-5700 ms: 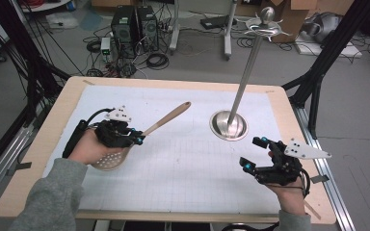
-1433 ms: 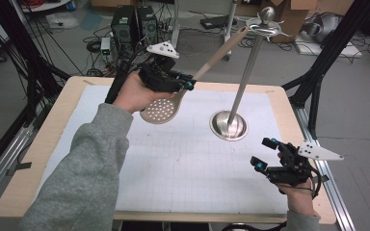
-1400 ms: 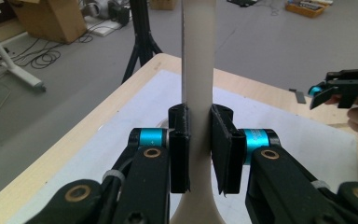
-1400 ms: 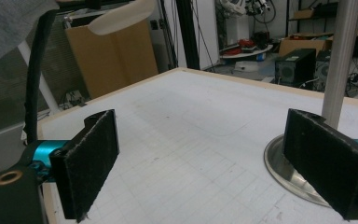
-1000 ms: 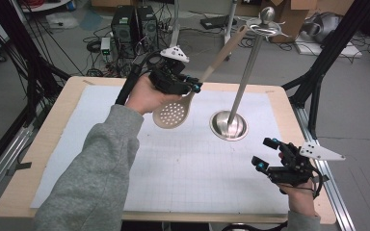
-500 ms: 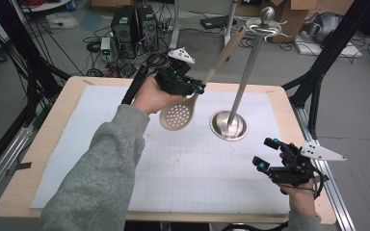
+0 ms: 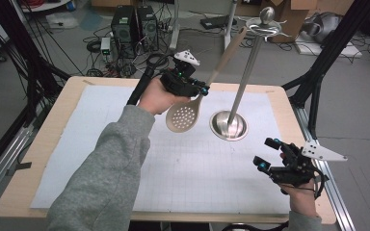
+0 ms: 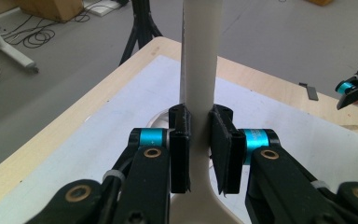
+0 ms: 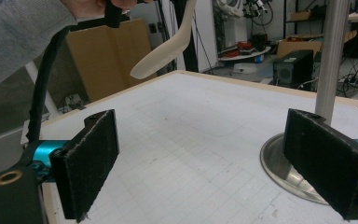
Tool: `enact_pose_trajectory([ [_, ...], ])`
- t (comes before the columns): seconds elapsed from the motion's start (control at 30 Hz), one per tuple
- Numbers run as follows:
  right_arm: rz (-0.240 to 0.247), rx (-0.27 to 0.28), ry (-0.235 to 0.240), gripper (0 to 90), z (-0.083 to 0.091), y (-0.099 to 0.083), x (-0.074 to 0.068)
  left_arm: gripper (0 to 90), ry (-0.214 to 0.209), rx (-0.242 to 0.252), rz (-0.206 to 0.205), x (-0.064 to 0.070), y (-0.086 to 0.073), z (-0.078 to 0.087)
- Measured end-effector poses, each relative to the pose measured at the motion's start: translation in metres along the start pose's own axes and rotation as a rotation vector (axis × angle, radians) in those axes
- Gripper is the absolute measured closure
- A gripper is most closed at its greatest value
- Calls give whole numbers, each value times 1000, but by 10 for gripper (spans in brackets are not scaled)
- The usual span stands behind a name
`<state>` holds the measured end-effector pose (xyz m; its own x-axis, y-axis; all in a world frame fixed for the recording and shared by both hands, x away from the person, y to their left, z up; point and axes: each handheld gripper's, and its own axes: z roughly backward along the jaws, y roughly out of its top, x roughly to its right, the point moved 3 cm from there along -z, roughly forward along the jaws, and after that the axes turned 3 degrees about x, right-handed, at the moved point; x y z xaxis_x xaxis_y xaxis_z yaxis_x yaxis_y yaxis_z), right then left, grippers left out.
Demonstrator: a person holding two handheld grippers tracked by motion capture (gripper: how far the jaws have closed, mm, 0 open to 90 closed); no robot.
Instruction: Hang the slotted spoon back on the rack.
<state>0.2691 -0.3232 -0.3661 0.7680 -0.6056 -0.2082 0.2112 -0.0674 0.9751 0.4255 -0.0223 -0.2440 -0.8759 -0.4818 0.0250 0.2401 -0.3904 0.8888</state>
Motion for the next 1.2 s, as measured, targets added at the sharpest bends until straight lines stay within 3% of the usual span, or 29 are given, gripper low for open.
enact_pose_trajectory([
  [0.6, 0, 10, -7, 99, 5, 2, 0, 777, -1, -18, 26, 5, 0, -27],
  [0.97, -1, 19, -10, 99, 7, 3, 0, 774, 34, -30, 17, 7, 2, -39],
  [1.2, 0, 21, -13, 99, 8, 3, 0, 773, 41, -30, 42, 9, 4, -47],
])
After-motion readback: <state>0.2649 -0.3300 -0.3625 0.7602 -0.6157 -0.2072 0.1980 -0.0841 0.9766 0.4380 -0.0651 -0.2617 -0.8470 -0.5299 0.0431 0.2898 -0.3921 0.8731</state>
